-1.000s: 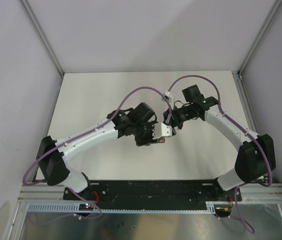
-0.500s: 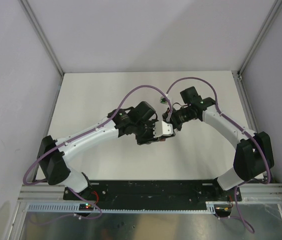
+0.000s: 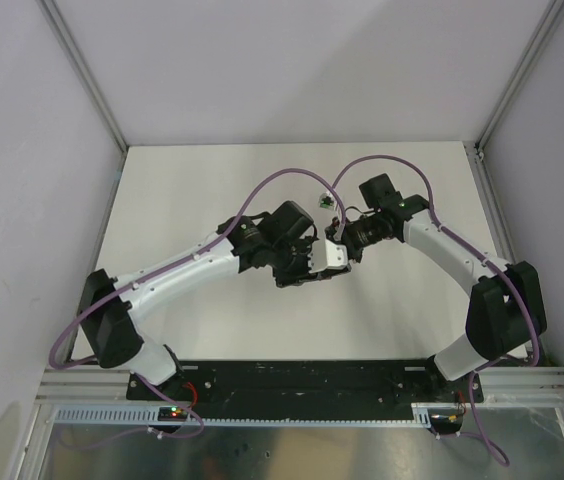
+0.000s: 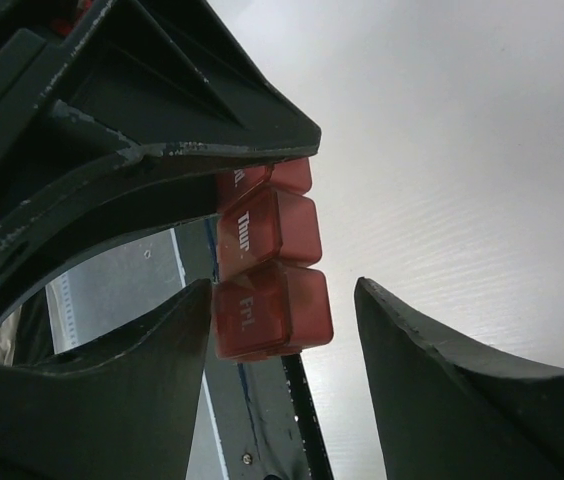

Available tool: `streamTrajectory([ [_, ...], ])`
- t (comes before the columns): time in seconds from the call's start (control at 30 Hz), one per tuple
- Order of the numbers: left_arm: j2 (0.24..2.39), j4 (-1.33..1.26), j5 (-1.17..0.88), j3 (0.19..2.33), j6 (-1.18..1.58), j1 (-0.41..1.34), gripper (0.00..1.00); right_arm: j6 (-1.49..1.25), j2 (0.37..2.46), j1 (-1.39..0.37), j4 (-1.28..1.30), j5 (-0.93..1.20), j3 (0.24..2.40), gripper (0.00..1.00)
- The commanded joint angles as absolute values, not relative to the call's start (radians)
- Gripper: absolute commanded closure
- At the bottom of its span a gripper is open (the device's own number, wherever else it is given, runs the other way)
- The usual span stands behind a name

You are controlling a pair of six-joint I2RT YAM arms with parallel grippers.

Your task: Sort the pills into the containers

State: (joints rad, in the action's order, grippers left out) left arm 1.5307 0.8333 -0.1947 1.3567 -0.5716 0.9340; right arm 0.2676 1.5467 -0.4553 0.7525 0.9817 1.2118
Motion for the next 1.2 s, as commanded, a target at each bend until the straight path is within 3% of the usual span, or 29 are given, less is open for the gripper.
streamTrajectory([
  [0.0,1.537,0.823,-0.172,1.406,-0.546,0.939,1.0,0.297,1.565,-0.46,0.777,1.028,1.215,0.38],
  [0.43,1.56,0.822,-0.167,1.409,-0.538,0.939,1.0,0.306,1.573,-0.46,0.789,1.063,1.215,0.69],
  [0.5,1.563,0.822,-0.168,1.41,-0.537,0.94,1.0,0.304,1.574,-0.459,0.788,1.064,1.215,0.65],
  [0.73,1.555,0.823,-0.165,1.403,-0.542,0.939,1.0,0.279,1.56,-0.436,0.779,1.064,1.221,0.19],
  [0.8,1.551,0.822,-0.167,1.399,-0.542,0.939,1.0,0.272,1.552,-0.419,0.776,1.071,1.224,0.12],
  [0.97,1.544,0.823,-0.174,1.4,-0.539,0.939,1.0,0.257,1.532,-0.398,0.767,1.075,1.227,0.09],
  [1.17,1.548,0.823,-0.177,1.415,-0.531,0.94,1.0,0.249,1.55,-0.399,0.764,1.088,1.227,0.14],
])
